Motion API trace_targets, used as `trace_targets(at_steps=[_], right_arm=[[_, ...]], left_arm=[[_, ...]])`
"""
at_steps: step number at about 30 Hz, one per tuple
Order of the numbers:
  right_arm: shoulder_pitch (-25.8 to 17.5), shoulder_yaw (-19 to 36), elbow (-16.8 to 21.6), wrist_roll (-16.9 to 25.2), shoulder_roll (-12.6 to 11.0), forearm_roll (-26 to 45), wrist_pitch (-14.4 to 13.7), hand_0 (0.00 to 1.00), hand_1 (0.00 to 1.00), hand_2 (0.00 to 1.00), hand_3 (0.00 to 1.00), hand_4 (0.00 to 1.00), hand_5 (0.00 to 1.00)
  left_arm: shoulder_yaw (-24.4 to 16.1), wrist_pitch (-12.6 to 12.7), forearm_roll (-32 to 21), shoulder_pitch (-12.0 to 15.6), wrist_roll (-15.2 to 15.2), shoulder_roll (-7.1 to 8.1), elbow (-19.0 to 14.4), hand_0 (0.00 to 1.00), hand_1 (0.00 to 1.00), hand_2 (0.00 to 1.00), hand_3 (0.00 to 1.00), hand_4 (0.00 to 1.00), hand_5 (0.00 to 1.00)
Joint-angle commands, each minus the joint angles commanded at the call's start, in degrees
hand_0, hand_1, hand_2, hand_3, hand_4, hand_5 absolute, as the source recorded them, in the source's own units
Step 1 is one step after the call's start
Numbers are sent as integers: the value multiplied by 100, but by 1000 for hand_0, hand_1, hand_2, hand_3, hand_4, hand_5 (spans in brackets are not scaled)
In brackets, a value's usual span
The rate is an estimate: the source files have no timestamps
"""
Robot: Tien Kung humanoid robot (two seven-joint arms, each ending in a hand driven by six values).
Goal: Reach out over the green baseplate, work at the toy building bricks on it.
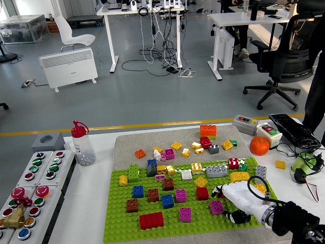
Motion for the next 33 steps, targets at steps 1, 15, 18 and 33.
trace_targets(at_steps=[1,15,18,33], right_arm=[[3,-5,-13,0,9,0,2,593,688,689,721,676,23],[-28,-28,-208,26,103,28,-4,570,654,655,693,657,39],[-38,-34,-220,31,114,47,-12,570,654,655,693,657,39],[-26,-51,-217,47,130,134,-123,513,594,596,624,601,51]], left_arm=[[-2,2,2,0,1,0,0,669,624,579,485,244,998],[-8,23,29,42,16,0,0,668,623,576,479,244,998],[-6,23,36,52,20,0,0,668,623,576,479,244,998],[15,16,2,64,7,0,0,669,620,573,477,243,998]])
